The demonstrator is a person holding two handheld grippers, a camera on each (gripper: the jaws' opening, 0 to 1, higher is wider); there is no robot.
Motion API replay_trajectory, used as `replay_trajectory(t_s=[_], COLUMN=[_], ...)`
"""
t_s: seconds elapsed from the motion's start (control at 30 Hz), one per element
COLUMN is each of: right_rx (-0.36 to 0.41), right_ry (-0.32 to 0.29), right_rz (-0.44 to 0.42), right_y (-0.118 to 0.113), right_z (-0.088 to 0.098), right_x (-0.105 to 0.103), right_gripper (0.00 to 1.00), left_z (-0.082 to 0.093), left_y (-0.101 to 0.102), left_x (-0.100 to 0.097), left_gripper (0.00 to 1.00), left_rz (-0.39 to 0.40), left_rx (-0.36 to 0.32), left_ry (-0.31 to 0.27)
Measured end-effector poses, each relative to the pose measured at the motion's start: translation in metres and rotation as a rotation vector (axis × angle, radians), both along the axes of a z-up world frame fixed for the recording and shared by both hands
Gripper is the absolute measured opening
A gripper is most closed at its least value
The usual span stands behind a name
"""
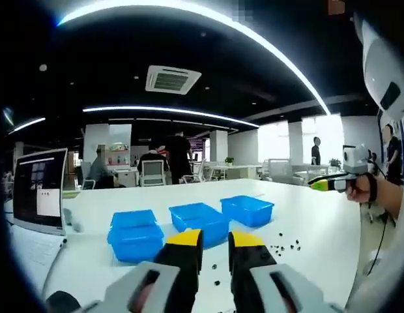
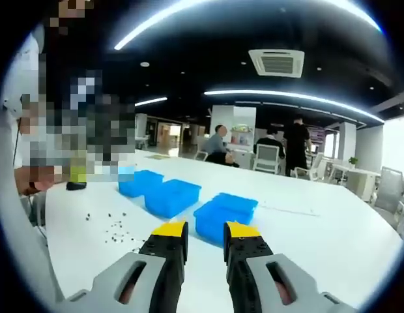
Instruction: Pick up the resistors one by one and place each resistor into its matching bin, sorting the parts by color and model until every resistor is separated into the correct bin for its type
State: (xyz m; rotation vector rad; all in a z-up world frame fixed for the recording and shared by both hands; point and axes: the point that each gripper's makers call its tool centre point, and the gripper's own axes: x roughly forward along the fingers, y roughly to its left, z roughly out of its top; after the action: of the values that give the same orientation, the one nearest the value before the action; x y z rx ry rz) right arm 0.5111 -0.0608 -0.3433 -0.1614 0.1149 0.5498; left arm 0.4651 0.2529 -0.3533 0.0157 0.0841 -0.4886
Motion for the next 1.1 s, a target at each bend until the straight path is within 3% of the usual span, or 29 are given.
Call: replay_trajectory(t_s=[1.1], right_rx=[0.023], right_ry=[0.017], right_rz=[-0.006], right_y=[-0.0054], right_z=[-0.008], right_x=[-0.0064], right_gripper=[0.24], left_z=[-0.0043], left_y=[0.0003], left_x=[0.0029], left_gripper=[0.18], left_rz=[0.008], left_rx=[0.019], left_ry=[0.015])
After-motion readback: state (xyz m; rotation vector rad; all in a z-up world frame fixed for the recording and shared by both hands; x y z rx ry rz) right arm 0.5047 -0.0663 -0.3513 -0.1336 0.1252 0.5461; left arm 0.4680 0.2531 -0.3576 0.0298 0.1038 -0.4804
